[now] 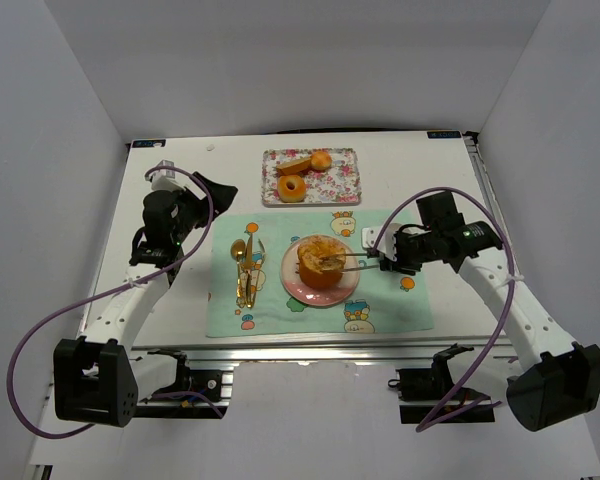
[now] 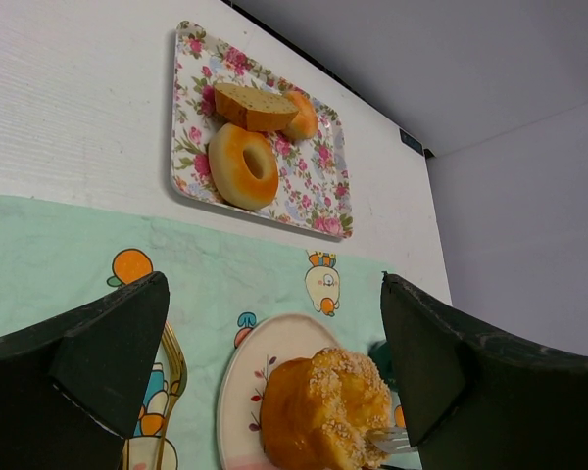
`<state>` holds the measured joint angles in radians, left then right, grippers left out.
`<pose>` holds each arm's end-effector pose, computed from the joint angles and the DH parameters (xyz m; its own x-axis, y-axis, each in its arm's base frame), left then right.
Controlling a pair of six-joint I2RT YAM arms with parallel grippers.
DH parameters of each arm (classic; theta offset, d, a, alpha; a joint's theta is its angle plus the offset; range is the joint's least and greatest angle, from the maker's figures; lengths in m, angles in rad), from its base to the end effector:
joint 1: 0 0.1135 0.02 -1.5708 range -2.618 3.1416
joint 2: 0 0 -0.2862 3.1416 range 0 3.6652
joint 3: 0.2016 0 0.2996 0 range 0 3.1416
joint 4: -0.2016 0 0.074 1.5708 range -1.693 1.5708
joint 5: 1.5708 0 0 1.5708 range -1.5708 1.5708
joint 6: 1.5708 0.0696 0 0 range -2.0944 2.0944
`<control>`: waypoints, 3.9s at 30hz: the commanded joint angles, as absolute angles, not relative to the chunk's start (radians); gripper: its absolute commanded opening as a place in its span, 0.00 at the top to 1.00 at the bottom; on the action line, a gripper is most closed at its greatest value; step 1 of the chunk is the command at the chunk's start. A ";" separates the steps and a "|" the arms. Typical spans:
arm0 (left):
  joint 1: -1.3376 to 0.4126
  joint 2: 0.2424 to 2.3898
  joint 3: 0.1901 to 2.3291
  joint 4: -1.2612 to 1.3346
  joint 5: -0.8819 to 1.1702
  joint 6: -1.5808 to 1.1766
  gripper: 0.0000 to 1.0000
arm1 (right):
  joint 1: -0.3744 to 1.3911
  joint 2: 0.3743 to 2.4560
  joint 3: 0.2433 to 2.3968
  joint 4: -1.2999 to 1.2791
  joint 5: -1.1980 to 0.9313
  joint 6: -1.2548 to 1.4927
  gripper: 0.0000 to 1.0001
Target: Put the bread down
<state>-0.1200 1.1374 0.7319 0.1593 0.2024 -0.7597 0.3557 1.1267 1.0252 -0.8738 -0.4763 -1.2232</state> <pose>0.3270 -0.0535 0.2779 -0.3895 -0.6326 -0.6694 0.0587 0.7083 -0.7035 0.2432 0.1244 0.2894 0.2533 -0.7973 -0.5479 -0.9172 -0.0178 -0.3981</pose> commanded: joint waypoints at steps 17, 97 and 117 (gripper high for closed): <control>-0.123 1.134 0.727 0.183 0.221 -0.752 0.02 | 0.362 1.098 1.106 -0.936 -0.560 -1.302 0.56; -0.127 1.026 0.660 0.137 0.161 -0.756 0.03 | 0.614 2.086 1.910 -0.707 -0.048 -0.344 0.84; -0.127 1.028 0.673 0.123 0.160 -0.749 0.03 | 0.542 2.000 1.962 -0.667 -0.190 -0.357 1.00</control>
<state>-0.1223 1.0512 0.6609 0.1329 0.1711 -0.7631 0.5495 2.0804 1.9358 -0.7006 -0.1406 -0.3508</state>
